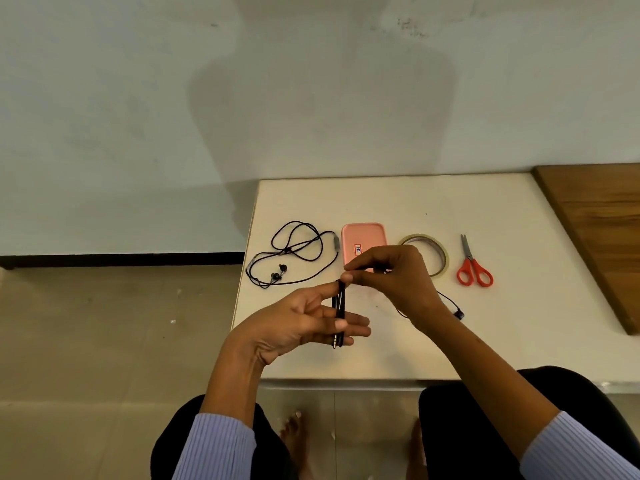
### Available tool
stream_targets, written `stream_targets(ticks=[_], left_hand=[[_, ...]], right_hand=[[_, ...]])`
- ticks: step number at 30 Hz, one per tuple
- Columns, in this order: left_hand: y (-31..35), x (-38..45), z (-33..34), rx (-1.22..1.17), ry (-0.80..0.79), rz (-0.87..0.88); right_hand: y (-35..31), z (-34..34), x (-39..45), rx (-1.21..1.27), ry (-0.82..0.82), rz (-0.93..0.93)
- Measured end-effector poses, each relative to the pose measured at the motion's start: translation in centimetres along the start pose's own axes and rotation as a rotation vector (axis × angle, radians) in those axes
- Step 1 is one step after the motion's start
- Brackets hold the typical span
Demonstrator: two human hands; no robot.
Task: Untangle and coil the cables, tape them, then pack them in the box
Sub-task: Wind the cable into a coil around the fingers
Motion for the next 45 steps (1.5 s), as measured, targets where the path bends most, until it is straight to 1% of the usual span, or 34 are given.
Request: stream_targets(ticks=[5,8,10,13,15,17,18,20,22,25,27,30,33,35,40,45], left_hand=[[0.6,-0.4,0.5,-0.045,-0.100,0.036],[0.3,-0.5,0.8,-0.017,-0.172,0.024],[0.3,-0.6,1.1,-0.008,-0.209,0.031],[1.1,-0.8,1.3,-0.058,-0.261,0.111],[1.8,-0.8,1.4,-0.104,-0.247,0.176],[2.3,-0.3,1.1,-0.187,-0.170,0.233],[2.6,0.0,0.9,-0.242,-0.106,0.264],[2.9,0.7,-0.3,-0.352,0.058,0.319],[2.9,1.1,-1.8,-0.395,0.215,0.360],[2.4,1.3,-3.3,-0.309,0.420,0.364],[2.1,1.4,-3.8,-0.233,0.529,0.348],[1.7,1.5,-3.6,-0.117,0.601,0.293],[1.1,1.7,-3.3,0.158,0.594,0.182],[0.7,1.6,-3.5,0.277,0.593,0.130],[-0.3,1.8,-3.1,0.299,0.413,0.047],[-0.4,1.7,-0.8,0.252,0.149,0.009]], right_hand=[[0.3,-0.2,0.0,0.170,-0.004,0.076],[0.4,0.0,-0.1,0.189,-0.018,0.094],[0.9,0.0,-0.1,0.213,-0.029,0.138],[1.8,0.5,-0.2,0.299,-0.071,0.261],[2.2,1.3,-0.5,0.364,-0.119,0.322],[2.3,2.2,-0.8,0.363,-0.145,0.350],[2.2,2.5,-1.0,0.323,-0.145,0.354],[1.8,3.1,-1.3,0.191,-0.142,0.333],[1.1,3.8,-1.5,0.083,-0.180,0.262],[0.7,4.6,-1.5,-0.103,-0.250,0.141],[0.8,4.7,-1.4,-0.211,-0.268,0.077],[0.8,4.6,-1.3,-0.426,-0.272,-0.026],[0.9,4.2,-1.3,-0.613,-0.289,-0.076],[1.0,3.3,-1.1,-0.605,-0.286,-0.083],[1.1,0.7,-0.4,-0.278,-0.237,-0.010],[1.1,0.5,-0.1,-0.148,-0.212,-0.002]])
Point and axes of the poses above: each hand's wrist, its own x-axis towards the middle knuckle, its own z-axis out of the palm, y = z × x, the point moved 7 cm from there along x, towards the middle knuckle, and after that the axes turned 6 degrees about -x, right-handed, at the moved point
